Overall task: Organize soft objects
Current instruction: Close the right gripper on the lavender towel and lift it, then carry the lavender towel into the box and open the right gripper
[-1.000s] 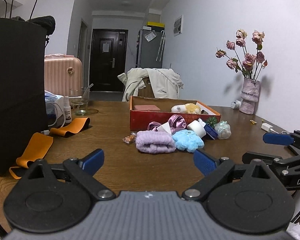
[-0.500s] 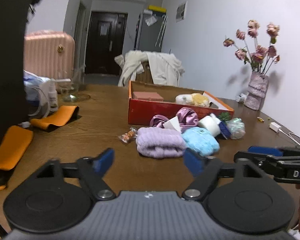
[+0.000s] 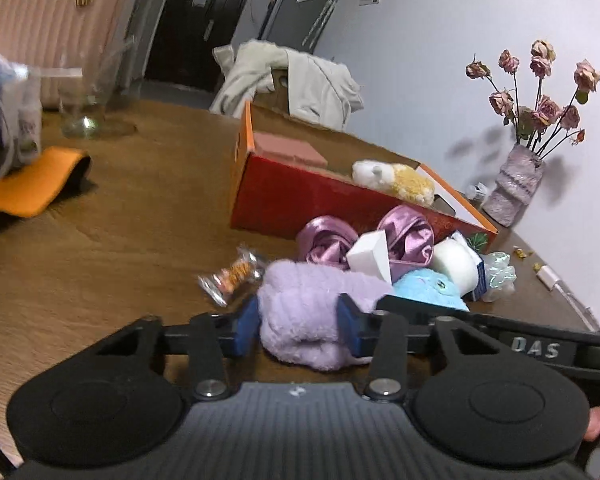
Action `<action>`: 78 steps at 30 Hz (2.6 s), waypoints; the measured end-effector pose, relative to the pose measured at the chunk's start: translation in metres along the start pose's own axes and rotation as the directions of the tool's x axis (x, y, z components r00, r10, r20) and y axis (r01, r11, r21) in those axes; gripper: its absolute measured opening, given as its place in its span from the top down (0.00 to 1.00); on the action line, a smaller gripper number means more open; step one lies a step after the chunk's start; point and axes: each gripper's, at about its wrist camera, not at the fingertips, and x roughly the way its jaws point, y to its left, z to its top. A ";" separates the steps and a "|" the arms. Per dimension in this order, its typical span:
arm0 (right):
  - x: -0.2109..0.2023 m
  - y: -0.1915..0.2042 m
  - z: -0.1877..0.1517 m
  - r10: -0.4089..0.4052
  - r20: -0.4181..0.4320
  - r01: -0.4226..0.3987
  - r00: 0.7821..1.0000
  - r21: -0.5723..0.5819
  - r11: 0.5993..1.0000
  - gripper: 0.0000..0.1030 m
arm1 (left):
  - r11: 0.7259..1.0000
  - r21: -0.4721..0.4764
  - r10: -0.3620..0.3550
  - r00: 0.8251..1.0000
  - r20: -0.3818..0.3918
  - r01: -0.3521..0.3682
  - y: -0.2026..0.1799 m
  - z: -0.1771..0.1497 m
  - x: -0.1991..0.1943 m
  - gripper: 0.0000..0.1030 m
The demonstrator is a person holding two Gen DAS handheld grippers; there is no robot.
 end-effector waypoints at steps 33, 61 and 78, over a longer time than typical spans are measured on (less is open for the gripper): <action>-0.154 0.022 -0.063 0.042 0.085 -0.040 0.996 -0.021 0.999 0.82 | 0.990 0.123 -0.081 0.993 0.082 0.071 -0.092 -0.062 -0.139 0.78; -0.006 -0.063 0.211 -0.134 0.120 0.148 0.984 -0.116 0.982 0.82 | 0.979 -0.055 -0.198 0.979 -0.046 0.195 -0.088 0.188 0.124 0.78; 0.167 -0.115 0.222 -0.177 -0.168 0.177 0.970 -0.014 0.984 0.83 | 0.998 0.022 0.058 0.978 -0.201 -0.055 -0.030 0.197 0.238 0.64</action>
